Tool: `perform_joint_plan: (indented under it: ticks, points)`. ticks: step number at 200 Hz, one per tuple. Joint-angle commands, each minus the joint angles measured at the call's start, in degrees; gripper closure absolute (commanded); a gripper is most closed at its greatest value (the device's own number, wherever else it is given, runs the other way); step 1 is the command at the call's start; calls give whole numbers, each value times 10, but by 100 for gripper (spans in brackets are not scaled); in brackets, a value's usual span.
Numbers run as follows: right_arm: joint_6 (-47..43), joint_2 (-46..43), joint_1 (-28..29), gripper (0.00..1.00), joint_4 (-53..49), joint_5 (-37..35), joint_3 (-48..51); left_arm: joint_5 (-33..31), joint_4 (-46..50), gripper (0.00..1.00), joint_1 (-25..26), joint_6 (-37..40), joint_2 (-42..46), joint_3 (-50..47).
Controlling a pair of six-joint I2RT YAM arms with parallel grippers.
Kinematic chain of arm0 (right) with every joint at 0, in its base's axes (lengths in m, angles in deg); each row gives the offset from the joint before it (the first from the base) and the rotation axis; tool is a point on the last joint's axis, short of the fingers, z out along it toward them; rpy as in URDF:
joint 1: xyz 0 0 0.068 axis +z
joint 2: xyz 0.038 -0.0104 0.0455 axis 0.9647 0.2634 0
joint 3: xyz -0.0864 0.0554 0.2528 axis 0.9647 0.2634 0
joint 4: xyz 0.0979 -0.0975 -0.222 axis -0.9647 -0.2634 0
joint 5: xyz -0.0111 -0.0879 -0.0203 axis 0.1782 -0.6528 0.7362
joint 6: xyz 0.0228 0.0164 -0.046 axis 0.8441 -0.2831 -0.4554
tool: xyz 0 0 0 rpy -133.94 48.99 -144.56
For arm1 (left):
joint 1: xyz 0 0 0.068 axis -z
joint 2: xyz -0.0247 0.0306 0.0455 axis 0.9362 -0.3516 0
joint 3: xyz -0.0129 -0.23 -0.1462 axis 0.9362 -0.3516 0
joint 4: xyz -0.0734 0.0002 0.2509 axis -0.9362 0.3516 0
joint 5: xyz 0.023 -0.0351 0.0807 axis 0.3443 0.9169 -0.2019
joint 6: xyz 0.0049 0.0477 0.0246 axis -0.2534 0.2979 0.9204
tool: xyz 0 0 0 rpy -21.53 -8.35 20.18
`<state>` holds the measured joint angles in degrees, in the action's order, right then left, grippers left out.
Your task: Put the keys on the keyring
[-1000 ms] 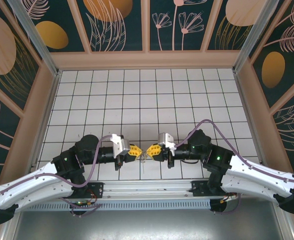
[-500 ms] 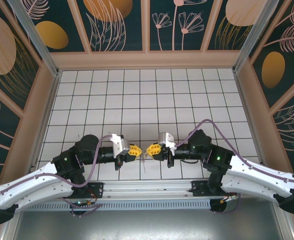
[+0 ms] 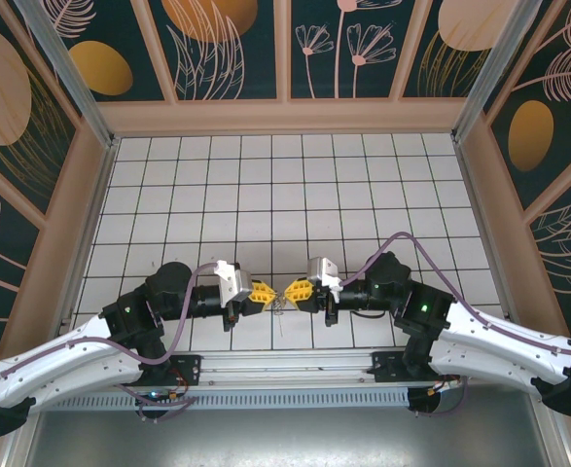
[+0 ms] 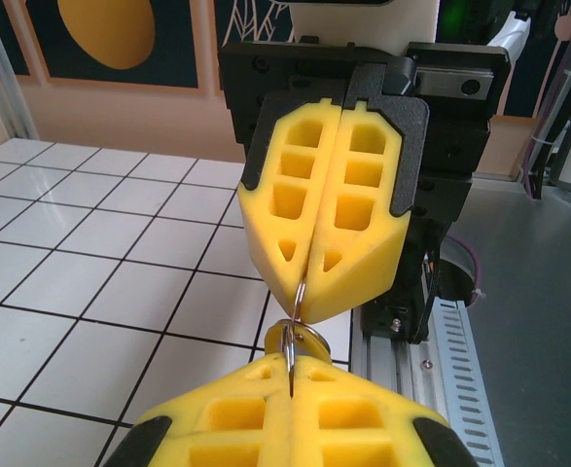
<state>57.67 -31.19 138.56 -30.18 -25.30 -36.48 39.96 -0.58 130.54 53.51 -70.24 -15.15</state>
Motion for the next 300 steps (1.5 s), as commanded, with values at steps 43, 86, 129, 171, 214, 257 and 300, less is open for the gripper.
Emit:
perform_joint_plan:
  ticks: [43,86,129,171,214,257,300]
  points:
    - [4,-12,-6,100,3,-8,8,1,-27,100,-1,5,9,-2]
    - [5,-11,-6,100,5,-5,10,2,-27,100,-1,5,8,-1]
    - [6,-9,-7,100,11,-3,13,2,-27,100,-1,5,8,-2]
    - [7,-9,-8,100,12,-4,13,2,-27,100,-1,5,9,-1]
    - [6,-4,-9,100,21,1,13,3,-27,100,-1,6,8,-1]
    - [9,-3,-11,100,31,18,18,2,-27,100,-1,7,8,-1]
    - [12,1,-12,100,29,29,17,1,-27,100,-1,8,8,0]
